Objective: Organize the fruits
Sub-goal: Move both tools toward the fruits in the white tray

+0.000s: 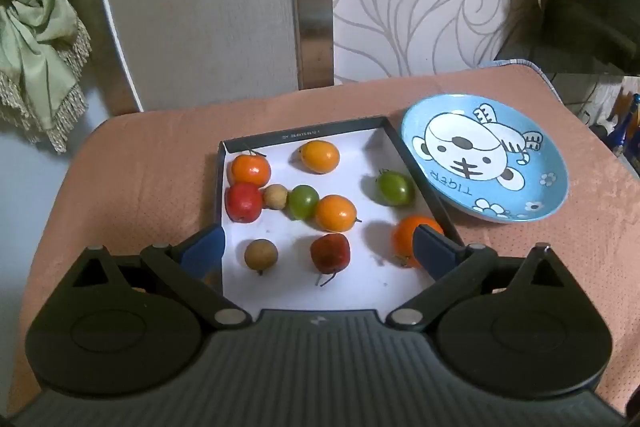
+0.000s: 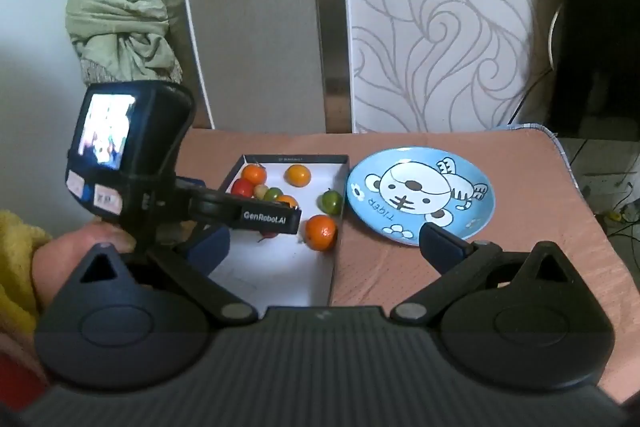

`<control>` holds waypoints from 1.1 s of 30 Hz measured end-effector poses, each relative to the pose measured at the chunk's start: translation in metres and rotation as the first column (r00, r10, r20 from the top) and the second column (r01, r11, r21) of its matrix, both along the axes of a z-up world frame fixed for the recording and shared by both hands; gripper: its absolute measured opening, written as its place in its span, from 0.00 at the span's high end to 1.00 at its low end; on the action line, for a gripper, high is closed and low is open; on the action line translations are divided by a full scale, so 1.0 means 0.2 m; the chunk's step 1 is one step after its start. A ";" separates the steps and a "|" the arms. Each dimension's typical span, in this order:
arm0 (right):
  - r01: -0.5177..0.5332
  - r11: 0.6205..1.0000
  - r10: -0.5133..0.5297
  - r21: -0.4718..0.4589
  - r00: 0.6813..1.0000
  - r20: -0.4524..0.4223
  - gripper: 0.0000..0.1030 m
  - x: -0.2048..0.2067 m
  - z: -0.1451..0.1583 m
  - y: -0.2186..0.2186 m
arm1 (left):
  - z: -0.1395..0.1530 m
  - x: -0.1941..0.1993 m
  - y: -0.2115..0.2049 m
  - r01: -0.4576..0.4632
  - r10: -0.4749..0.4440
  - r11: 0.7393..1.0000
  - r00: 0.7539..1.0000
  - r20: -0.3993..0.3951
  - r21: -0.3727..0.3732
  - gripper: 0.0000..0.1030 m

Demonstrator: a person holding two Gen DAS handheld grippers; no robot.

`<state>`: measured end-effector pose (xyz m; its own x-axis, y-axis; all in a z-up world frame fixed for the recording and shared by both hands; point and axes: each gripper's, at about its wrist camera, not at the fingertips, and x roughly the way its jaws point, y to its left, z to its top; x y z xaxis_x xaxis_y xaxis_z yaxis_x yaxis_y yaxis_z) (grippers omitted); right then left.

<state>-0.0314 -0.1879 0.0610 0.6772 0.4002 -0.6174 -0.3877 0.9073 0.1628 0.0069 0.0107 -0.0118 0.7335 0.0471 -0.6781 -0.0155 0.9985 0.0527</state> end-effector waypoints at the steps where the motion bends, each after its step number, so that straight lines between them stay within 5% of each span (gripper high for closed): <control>1: 0.006 1.000 -0.006 -0.007 1.000 -0.002 0.00 -0.02 0.01 0.00 | -0.01 0.01 0.00 0.000 0.000 1.000 1.000 0.002 0.002 0.01; 17: -0.018 0.999 0.017 -0.034 1.000 -0.024 0.05 -0.11 -0.07 0.00 | -0.05 0.00 0.00 -0.003 0.003 1.000 1.000 0.006 0.008 0.02; 24: -0.105 0.993 0.104 -0.048 0.994 -0.012 0.23 -0.13 -0.08 0.06 | -0.05 0.00 -0.01 -0.005 0.005 1.000 1.000 0.009 0.008 0.02; 33: -0.136 0.990 0.135 -0.031 0.990 -0.027 0.28 -0.11 -0.11 0.06 | -0.06 -0.02 -0.03 -0.023 0.023 1.000 1.000 0.008 0.013 0.02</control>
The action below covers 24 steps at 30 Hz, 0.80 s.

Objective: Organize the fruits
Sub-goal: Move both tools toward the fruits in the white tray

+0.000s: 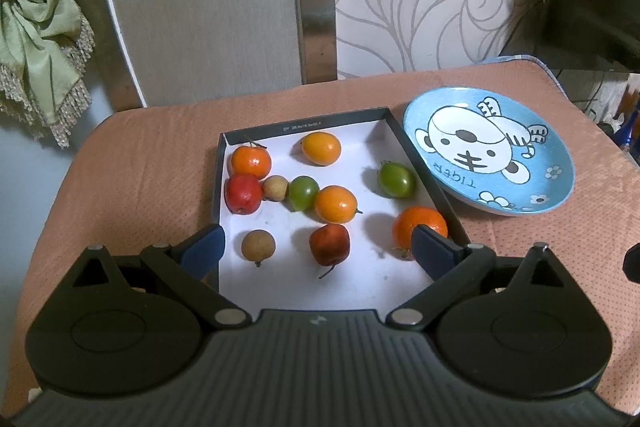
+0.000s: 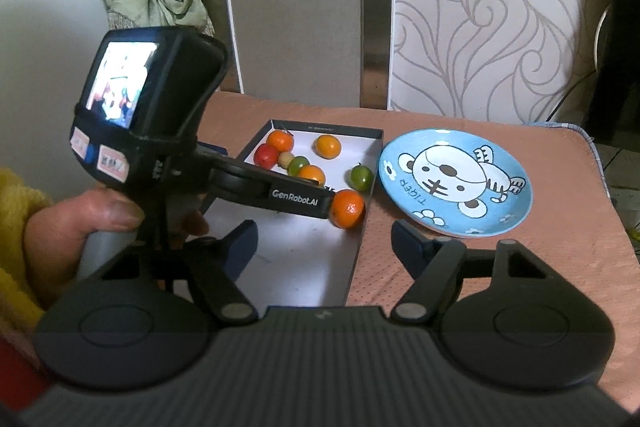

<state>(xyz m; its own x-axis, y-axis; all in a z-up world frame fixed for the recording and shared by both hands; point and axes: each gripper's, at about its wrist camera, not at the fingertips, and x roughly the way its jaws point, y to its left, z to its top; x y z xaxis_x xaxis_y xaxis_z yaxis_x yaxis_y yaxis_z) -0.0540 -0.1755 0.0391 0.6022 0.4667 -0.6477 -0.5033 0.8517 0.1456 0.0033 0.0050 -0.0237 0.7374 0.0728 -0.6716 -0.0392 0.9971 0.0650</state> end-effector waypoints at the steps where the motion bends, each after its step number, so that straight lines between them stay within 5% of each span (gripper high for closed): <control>1: -0.002 1.000 0.002 0.004 1.000 0.001 0.28 0.00 0.00 0.00 | 0.00 0.00 0.00 -0.001 0.001 1.000 1.000 0.000 -0.001 0.02; 24: -0.056 0.998 0.057 0.025 0.998 -0.021 0.38 0.09 -0.07 0.05 | -0.05 0.07 0.06 -0.043 0.044 0.999 0.998 -0.036 0.018 0.13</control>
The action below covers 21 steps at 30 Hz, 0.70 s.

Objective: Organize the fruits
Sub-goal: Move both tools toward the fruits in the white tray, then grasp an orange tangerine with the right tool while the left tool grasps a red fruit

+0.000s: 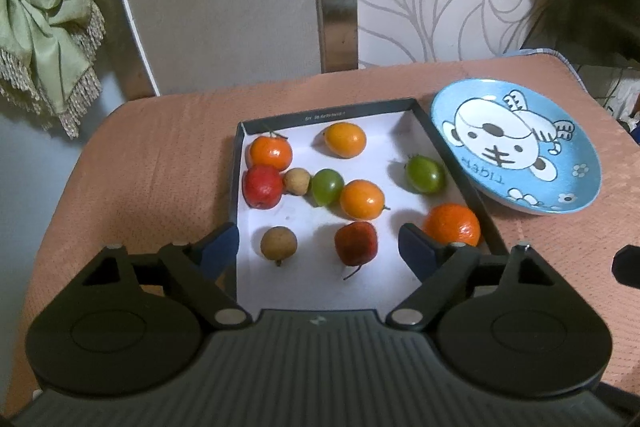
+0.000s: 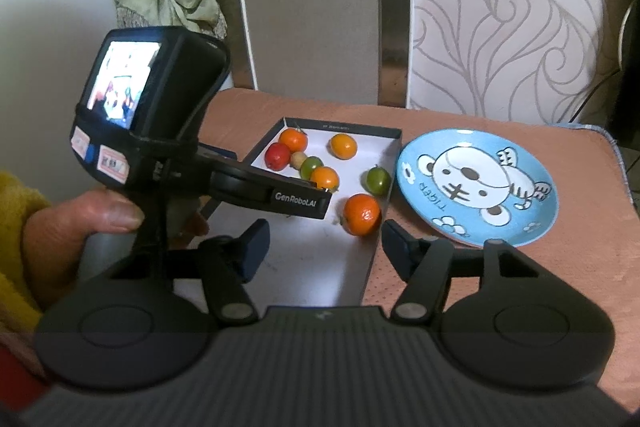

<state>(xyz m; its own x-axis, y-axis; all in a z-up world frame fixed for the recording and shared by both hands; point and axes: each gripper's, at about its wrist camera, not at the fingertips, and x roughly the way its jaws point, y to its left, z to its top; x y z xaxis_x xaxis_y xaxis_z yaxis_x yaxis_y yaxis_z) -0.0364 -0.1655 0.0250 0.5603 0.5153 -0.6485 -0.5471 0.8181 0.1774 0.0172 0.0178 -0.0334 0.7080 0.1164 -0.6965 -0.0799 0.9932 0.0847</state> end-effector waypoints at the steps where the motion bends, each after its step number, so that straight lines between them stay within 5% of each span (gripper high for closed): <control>1: -0.003 1.000 0.003 -0.001 1.000 -0.001 0.38 0.01 0.00 0.01 | -0.01 0.00 0.01 -0.003 0.003 1.000 1.000 -0.003 -0.001 0.13; 13: -0.035 0.993 0.038 -0.111 0.999 0.028 0.52 0.13 -0.13 0.13 | -0.03 0.01 0.08 -0.028 0.027 0.999 0.999 -0.027 -0.030 0.22; 21: -0.068 0.975 0.084 -0.213 0.994 0.070 0.53 0.23 -0.21 0.24 | -0.02 -0.02 0.12 -0.045 0.045 0.998 0.999 -0.020 -0.037 0.22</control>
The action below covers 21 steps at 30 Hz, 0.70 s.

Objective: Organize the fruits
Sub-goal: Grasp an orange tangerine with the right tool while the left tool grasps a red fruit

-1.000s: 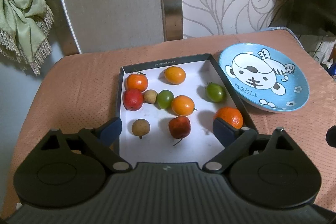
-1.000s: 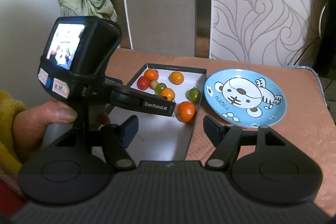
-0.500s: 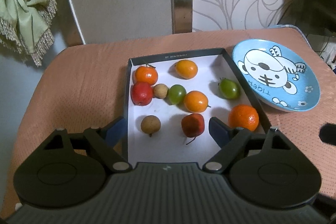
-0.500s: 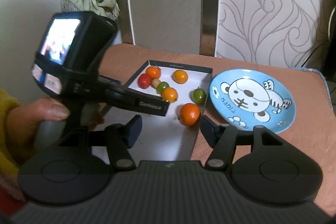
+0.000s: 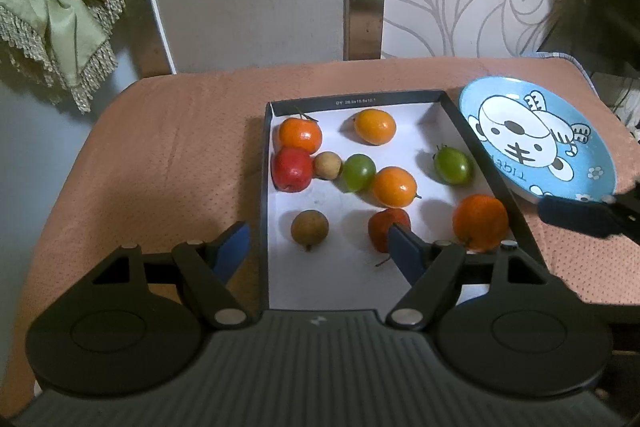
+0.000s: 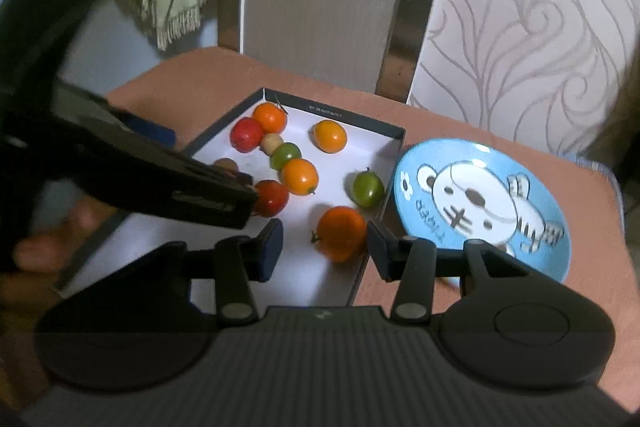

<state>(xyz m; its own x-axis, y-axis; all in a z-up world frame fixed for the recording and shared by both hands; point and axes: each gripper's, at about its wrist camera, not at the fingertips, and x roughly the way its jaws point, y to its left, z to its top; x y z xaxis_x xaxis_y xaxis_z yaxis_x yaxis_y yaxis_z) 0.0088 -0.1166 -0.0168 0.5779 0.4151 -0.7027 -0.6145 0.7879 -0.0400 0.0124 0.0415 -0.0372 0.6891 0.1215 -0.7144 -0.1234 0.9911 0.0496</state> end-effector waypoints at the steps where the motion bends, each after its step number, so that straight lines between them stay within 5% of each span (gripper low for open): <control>1: -0.015 0.999 0.015 -0.030 1.000 0.017 0.53 0.01 -0.01 0.02 | 0.00 0.00 0.00 -0.003 0.003 1.000 1.000 0.002 0.001 0.22; 13: -0.137 0.924 0.202 -0.357 0.967 0.152 0.59 0.02 -0.21 0.21 | 0.02 -0.03 0.05 -0.021 0.021 1.000 1.000 0.005 0.000 0.22; 21: -0.108 0.973 0.127 -0.205 0.988 0.085 0.62 0.02 -0.12 0.12 | 0.02 -0.01 0.01 0.021 -0.020 1.000 1.000 0.016 -0.020 0.21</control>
